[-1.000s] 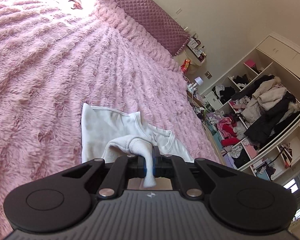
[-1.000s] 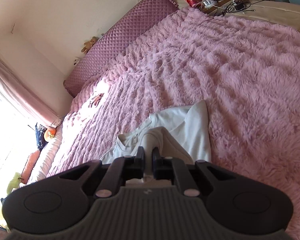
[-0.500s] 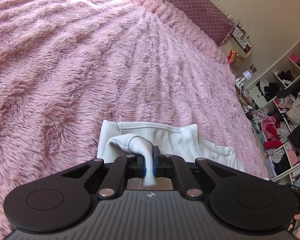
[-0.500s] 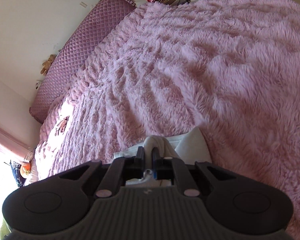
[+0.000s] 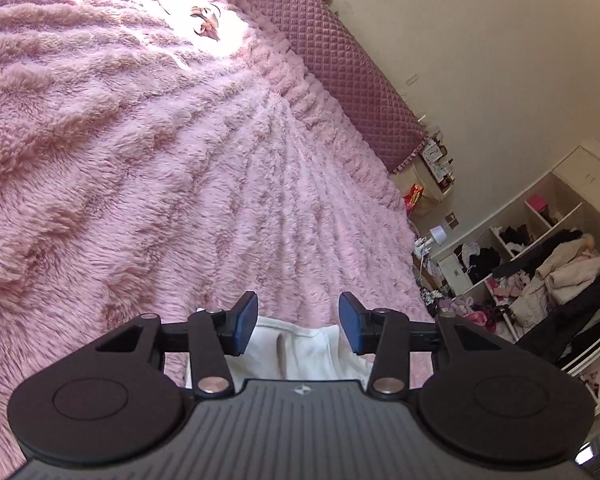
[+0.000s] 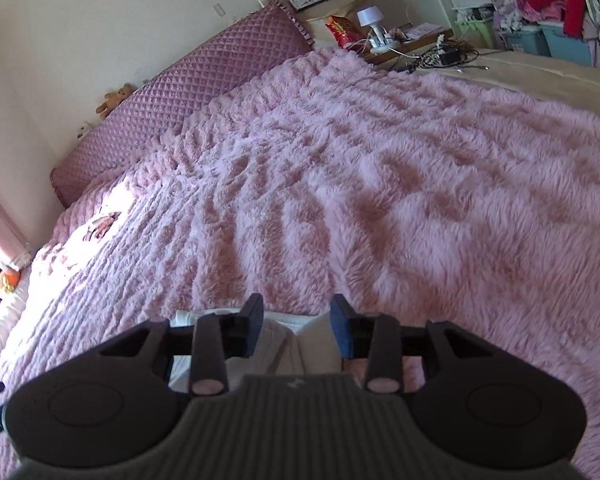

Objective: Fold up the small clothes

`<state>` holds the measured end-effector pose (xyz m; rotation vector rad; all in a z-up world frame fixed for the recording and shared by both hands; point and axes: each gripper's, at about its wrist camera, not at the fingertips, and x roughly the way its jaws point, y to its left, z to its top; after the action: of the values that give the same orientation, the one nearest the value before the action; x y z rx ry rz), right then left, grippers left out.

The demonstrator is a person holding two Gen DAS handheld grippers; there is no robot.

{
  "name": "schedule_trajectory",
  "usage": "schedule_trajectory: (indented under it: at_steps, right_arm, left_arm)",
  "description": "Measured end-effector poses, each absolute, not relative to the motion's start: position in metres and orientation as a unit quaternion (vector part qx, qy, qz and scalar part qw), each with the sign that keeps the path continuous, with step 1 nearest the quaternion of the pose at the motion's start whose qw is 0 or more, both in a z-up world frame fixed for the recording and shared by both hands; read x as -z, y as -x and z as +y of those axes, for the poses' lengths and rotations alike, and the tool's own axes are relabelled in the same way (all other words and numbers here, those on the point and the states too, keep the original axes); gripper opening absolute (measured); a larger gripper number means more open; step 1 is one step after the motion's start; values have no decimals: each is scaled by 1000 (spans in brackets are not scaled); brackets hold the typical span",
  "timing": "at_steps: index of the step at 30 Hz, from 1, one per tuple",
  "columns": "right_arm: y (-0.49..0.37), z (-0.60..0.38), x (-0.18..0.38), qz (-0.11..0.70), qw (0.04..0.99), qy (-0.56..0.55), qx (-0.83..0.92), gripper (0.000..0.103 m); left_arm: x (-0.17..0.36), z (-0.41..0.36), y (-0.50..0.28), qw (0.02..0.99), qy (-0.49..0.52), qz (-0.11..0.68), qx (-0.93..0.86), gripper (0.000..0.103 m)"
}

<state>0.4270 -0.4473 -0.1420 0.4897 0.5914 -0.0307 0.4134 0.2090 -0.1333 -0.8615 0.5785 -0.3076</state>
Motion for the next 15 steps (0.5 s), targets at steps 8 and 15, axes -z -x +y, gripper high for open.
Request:
schedule_trajectory:
  at_steps: [8,15]
  right_arm:
    - [-430,-402,149,318,945,-34,-64,34]
    - [-448,-388,153,324,940,50,-93,50]
  left_arm:
    - [137,210,-412,889,290,323,148,56]
    - [131,185,-397,922,47,338,185,56]
